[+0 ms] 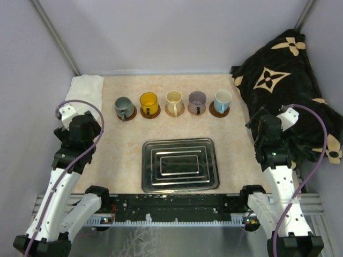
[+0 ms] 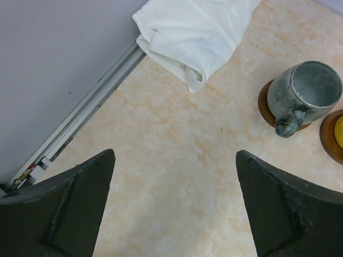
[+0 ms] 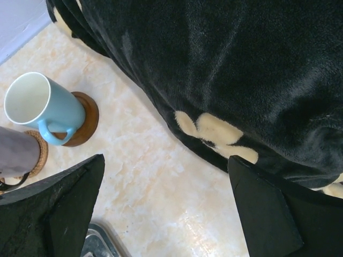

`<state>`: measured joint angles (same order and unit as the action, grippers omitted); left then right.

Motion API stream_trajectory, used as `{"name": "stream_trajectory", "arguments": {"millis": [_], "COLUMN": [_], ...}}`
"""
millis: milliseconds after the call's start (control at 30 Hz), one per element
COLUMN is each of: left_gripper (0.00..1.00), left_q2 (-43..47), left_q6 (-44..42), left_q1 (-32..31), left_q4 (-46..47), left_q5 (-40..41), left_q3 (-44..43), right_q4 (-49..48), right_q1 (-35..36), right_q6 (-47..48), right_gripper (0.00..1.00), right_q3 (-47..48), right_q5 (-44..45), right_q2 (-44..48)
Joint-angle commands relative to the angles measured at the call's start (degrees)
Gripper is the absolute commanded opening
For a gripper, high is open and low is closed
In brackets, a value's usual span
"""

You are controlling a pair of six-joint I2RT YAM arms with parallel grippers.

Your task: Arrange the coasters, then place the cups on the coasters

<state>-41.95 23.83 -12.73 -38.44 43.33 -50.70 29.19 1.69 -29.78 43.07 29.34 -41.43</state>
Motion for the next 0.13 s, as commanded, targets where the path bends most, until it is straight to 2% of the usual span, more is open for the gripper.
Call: {"name": "stream_trajectory", "arguments": {"millis": [0, 100], "left_gripper": [1.00, 1.00], "left_q2": [-0.28, 0.06], "left_q6": [1.14, 0.94], "left_q1": [0.25, 0.25], "left_q4": [-0.93, -0.25], "left_q5": [0.56, 0.42], "left_q3": [0.99, 1.31], "right_q4": [-1.28, -1.41], "right_q1": [-0.20, -0.22], "right_q6": [0.38, 0.43], "right_gripper": [0.99, 0.99], "right_q3": [0.15, -0.07], "right_q5": [0.11, 0.10], "right_q2": [0.62, 0.90]}}
